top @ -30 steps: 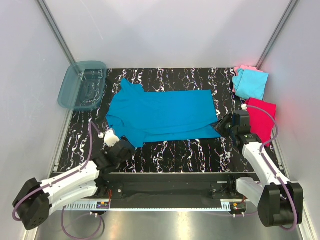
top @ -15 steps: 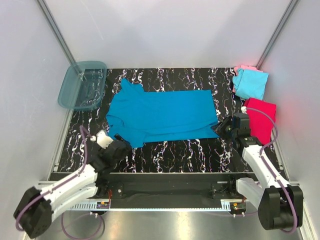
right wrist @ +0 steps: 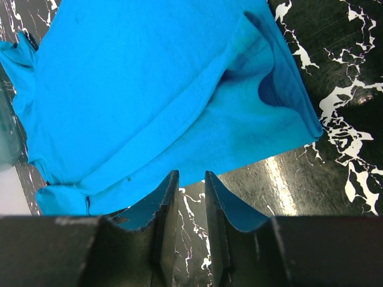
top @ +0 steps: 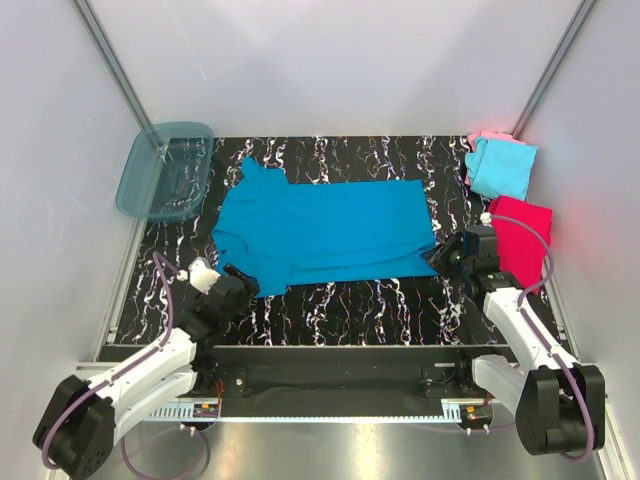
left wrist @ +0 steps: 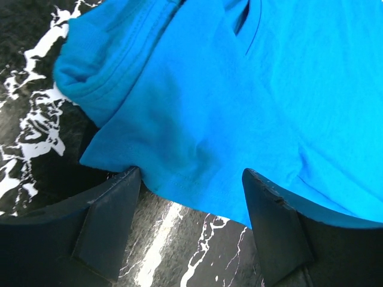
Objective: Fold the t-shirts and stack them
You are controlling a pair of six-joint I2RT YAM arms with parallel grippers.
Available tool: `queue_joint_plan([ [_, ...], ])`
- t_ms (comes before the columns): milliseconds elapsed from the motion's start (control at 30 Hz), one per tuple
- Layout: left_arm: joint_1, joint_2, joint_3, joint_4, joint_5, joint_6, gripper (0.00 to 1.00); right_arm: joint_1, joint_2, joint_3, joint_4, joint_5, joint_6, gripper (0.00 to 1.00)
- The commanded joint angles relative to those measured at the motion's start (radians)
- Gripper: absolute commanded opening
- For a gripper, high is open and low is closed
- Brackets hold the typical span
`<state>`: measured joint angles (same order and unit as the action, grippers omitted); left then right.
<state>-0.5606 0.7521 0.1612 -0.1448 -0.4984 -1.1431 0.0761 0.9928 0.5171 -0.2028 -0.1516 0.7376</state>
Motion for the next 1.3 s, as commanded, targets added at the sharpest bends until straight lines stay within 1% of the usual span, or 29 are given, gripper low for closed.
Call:
queue_joint_plan([
  [0,0.005,0.065,0.018,-0.026,0.046,0.019,0.74,0.001,-0.022,-0.003,0.043,-0.006,-0.006,0.31],
  [33,0.004,0.069,0.021,-0.024,0.047,0.019,0.74,0.001,-0.020,-0.005,0.043,-0.005,-0.004,0.31],
  [167,0.005,0.067,0.031,-0.021,0.043,0.028,0.59,-0.001,-0.006,-0.002,0.045,-0.005,-0.003,0.31],
  [200,0.004,0.067,0.037,-0.022,0.040,0.031,0.45,0.001,0.000,0.000,0.045,-0.005,-0.001,0.31],
  [267,0.004,0.059,0.049,-0.035,0.035,0.039,0.28,0.001,0.000,0.000,0.045,-0.005,0.000,0.31],
  [300,0.005,0.058,0.054,-0.039,0.034,0.039,0.13,0.001,0.003,0.001,0.045,-0.005,0.000,0.31],
  [367,0.005,0.053,0.064,-0.052,0.027,0.040,0.03,0.001,0.003,0.001,0.046,-0.003,0.000,0.31],
  [400,0.005,0.053,0.067,-0.056,0.026,0.042,0.00,0.001,0.004,0.000,0.048,-0.003,0.000,0.31],
  [633,0.004,0.035,0.123,-0.102,0.014,0.052,0.00,0.001,0.009,-0.006,0.052,-0.005,0.000,0.31],
  [800,0.004,0.035,0.213,-0.130,0.001,0.069,0.00,0.001,0.021,-0.009,0.060,-0.012,0.002,0.30],
  [1100,0.004,0.130,0.334,-0.131,-0.037,0.100,0.00,-0.001,0.004,-0.014,0.060,-0.012,0.000,0.30],
  [1267,0.008,0.230,0.412,-0.119,-0.074,0.131,0.00,0.001,0.009,-0.014,0.062,-0.017,0.000,0.30],
])
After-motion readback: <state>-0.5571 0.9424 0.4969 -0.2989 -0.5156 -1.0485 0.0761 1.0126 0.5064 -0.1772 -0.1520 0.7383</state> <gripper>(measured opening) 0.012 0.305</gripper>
